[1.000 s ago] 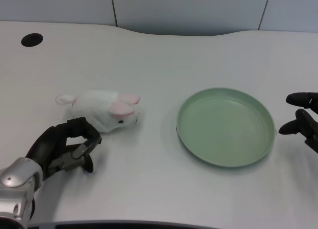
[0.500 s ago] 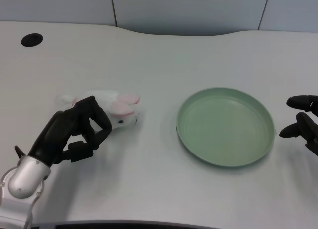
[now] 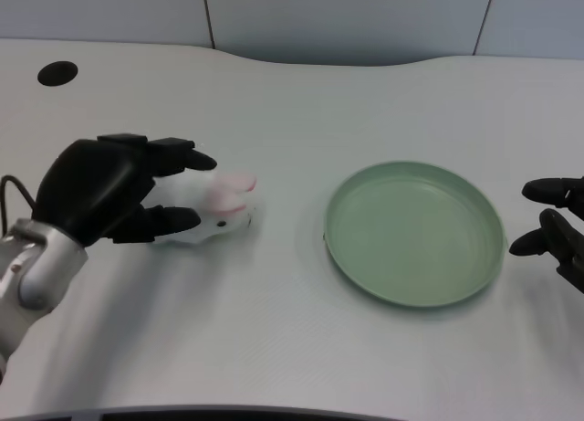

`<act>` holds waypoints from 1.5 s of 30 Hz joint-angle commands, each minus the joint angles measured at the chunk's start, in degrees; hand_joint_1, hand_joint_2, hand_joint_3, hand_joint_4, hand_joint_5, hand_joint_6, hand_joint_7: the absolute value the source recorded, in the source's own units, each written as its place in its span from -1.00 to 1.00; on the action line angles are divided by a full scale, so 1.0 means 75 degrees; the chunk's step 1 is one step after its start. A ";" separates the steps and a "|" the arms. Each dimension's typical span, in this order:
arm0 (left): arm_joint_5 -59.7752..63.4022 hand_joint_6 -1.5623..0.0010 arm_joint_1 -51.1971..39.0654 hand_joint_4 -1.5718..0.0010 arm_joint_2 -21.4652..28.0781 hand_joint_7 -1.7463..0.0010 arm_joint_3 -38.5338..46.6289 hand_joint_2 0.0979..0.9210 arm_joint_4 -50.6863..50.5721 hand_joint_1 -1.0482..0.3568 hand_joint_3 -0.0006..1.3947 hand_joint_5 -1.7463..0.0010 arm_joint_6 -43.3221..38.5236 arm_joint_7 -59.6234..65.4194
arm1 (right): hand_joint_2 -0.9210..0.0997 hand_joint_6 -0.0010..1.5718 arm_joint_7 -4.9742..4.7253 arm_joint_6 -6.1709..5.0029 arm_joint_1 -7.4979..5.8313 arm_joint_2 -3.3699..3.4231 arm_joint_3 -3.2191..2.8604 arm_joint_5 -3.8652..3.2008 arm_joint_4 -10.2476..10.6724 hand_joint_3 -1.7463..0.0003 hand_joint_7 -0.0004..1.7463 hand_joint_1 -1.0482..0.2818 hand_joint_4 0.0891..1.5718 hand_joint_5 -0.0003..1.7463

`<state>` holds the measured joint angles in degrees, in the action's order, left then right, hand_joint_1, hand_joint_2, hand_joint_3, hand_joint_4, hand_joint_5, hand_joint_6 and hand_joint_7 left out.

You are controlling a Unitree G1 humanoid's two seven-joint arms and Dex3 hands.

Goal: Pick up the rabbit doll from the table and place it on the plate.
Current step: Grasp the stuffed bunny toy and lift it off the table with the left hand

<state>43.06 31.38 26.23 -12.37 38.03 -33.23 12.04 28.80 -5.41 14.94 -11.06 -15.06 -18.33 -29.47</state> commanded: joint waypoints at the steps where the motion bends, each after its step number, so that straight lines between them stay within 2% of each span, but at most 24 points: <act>1: 0.0247 0.64 0.0374 0.72 0.0391 1.00 -0.0334 1.00 -0.0192 -0.69 -0.84 0.87 0.0419 -0.0484 | -1.00 -0.59 -0.0074 -0.0046 -0.0137 -0.0020 0.0019 0.0007 0.0146 0.40 0.21 0.15 -0.68 0.72; 4: 0.0237 0.80 0.0715 0.90 0.0605 1.00 -0.0559 1.00 -0.0285 -0.80 -0.82 0.96 0.0668 -0.1185 | -1.00 -0.58 -0.0229 0.0086 -0.0212 0.0027 0.0071 0.0048 0.0362 0.41 0.22 0.15 -0.68 0.73; 8: 0.0380 0.93 0.1318 0.99 0.0768 1.00 -0.0920 1.00 -0.0099 -0.94 -0.80 1.00 0.1010 -0.1987 | -1.00 -0.59 -0.0222 -0.0010 -0.0271 0.0035 0.0148 0.0077 0.0416 0.41 0.20 0.15 -0.67 0.74; 10: 0.0557 0.98 0.1824 1.00 0.0759 1.00 -0.1210 1.00 0.0229 -0.99 -0.79 1.00 0.1355 -0.2603 | -1.00 -0.60 -0.0229 0.0051 -0.0306 0.0044 0.0171 0.0041 0.0512 0.40 0.19 0.15 -0.67 0.74; 13: 0.0572 1.00 0.2517 1.00 0.0512 1.00 -0.1568 1.00 0.1041 -1.00 -0.85 1.00 0.1726 -0.3302 | -1.00 -0.59 -0.0254 0.0155 -0.0351 0.0048 0.0190 -0.0004 0.0630 0.39 0.20 0.15 -0.68 0.73; 16: 0.0612 1.00 0.3041 1.00 0.0191 1.00 -0.1912 0.98 0.1882 -1.00 -0.91 1.00 0.1969 -0.3505 | -1.00 -0.59 -0.0249 0.0150 -0.0364 0.0044 0.0191 -0.0007 0.0628 0.38 0.20 0.15 -0.67 0.74; 18: 0.0676 1.00 0.3550 1.00 -0.0257 1.00 -0.2191 0.95 0.2844 -0.99 -0.93 1.00 0.2249 -0.3605 | -1.00 -0.60 -0.0245 0.0172 -0.0404 0.0018 0.0202 0.0008 0.0684 0.38 0.20 0.15 -0.67 0.74; 21: 0.0726 1.00 0.4071 1.00 -0.0750 1.00 -0.2512 0.90 0.3913 -0.97 -0.96 1.00 0.2510 -0.3541 | -1.00 -0.60 -0.0205 0.0173 -0.0449 0.0010 0.0199 -0.0010 0.0732 0.39 0.19 0.14 -0.68 0.74; 24: 0.0779 1.00 0.4294 1.00 -0.1130 1.00 -0.2755 0.87 0.4595 -0.99 -0.98 1.00 0.2689 -0.3279 | -1.00 -0.59 -0.0242 0.0294 -0.0543 0.0037 0.0178 -0.0061 0.0894 0.39 0.20 0.15 -0.67 0.75; 28: 0.0655 1.00 0.4320 1.00 -0.1502 1.00 -0.2850 0.82 0.5067 -1.00 -1.00 1.00 0.3017 -0.3155 | -1.00 -0.58 -0.0145 0.0199 -0.0689 0.0036 0.0158 -0.0134 0.0996 0.39 0.21 0.16 -0.65 0.74; 32: 0.0489 1.00 0.4282 1.00 -0.1711 1.00 -0.2804 0.76 0.5236 -1.00 -1.00 1.00 0.3253 -0.3199 | -1.00 -0.58 -0.0133 0.0344 -0.0846 0.0015 0.0149 -0.0198 0.1236 0.38 0.21 0.15 -0.66 0.74; 34: 0.0493 1.00 0.4206 1.00 -0.1870 1.00 -0.2893 0.77 0.5319 -1.00 -0.99 1.00 0.3382 -0.3300 | -1.00 -0.60 -0.0083 0.0361 -0.0964 -0.0024 0.0137 -0.0225 0.1377 0.36 0.21 0.15 -0.66 0.74; 36: 0.0520 1.00 0.4160 1.00 -0.1981 1.00 -0.2983 0.78 0.5373 -1.00 -0.99 1.00 0.3491 -0.3382 | -1.00 -0.60 -0.0050 0.0382 -0.1051 -0.0048 0.0119 -0.0268 0.1480 0.36 0.22 0.13 -0.67 0.74; 38: 0.0548 0.99 0.4125 1.00 -0.2044 1.00 -0.3064 0.75 0.5406 -0.95 -0.99 1.00 0.3595 -0.3354 | -1.00 -0.61 0.0009 0.0453 -0.1122 -0.0063 0.0094 -0.0369 0.1576 0.36 0.22 0.14 -0.68 0.74; 40: 0.0602 0.98 0.4071 1.00 -0.2070 0.99 -0.3184 0.71 0.5424 -0.92 -1.00 1.00 0.3638 -0.3225 | -1.00 -0.62 0.0124 0.0392 -0.1174 -0.0072 0.0069 -0.0453 0.1578 0.36 0.23 0.13 -0.71 0.75; 43: 0.0954 0.99 0.4011 1.00 -0.2074 1.00 -0.3627 0.71 0.5454 -0.94 -0.99 1.00 0.3644 -0.3010 | -1.00 -0.63 0.0011 0.0336 -0.1298 -0.0081 0.0112 -0.0340 0.1750 0.37 0.24 0.10 -0.73 0.77; 45: 0.1051 1.00 0.3985 1.00 -0.2090 1.00 -0.3784 0.70 0.5471 -0.93 -0.99 1.00 0.3663 -0.2943 | -1.00 -0.64 0.0001 0.0337 -0.1348 -0.0076 0.0118 -0.0338 0.1823 0.36 0.25 0.10 -0.75 0.78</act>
<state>50.00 62.67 10.32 -39.83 78.43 -6.22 -10.65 29.18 -2.56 5.70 -10.81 -13.54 -20.85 -16.55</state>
